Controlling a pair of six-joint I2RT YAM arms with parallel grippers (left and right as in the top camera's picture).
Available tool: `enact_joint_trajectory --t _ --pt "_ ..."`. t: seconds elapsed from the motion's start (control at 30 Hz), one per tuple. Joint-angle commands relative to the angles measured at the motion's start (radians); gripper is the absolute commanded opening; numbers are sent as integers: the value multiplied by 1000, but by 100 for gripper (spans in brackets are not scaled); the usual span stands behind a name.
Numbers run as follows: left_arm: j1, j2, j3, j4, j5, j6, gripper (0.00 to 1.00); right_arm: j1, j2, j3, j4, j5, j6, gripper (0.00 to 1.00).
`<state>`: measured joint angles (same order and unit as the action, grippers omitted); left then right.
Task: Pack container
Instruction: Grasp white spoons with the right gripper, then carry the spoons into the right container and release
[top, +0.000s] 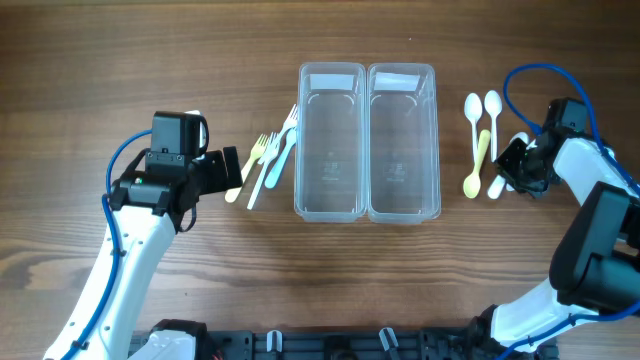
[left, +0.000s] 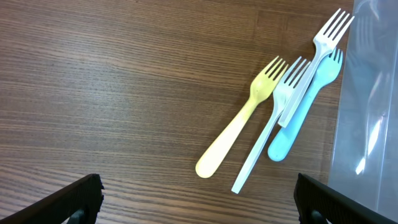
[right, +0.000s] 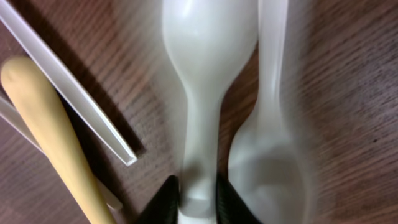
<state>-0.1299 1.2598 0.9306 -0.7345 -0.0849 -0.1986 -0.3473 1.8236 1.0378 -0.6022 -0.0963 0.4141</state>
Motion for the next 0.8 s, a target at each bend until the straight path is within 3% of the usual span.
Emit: enact_joint_trajectory --t 0.0,0.1,0.33,0.53,0.63,0.77 --pt "-1 2 21 -1 -10 16 100 3 6 -16 -18 12 4 12" --pt "-1 2 21 -1 -10 16 100 3 -37 -2 -39 27 4 6" --pt "-1 2 21 -1 -10 16 100 3 -216 42 -95 17 -22 4" --pt "-1 2 21 -1 -10 16 100 29 -450 45 -126 -184 -39 4" --pt "-1 2 21 -1 -10 16 100 103 -551 44 -136 -303 -77 4" --pt "-1 2 21 -1 -11 16 100 286 -582 43 -126 -294 -144 4"
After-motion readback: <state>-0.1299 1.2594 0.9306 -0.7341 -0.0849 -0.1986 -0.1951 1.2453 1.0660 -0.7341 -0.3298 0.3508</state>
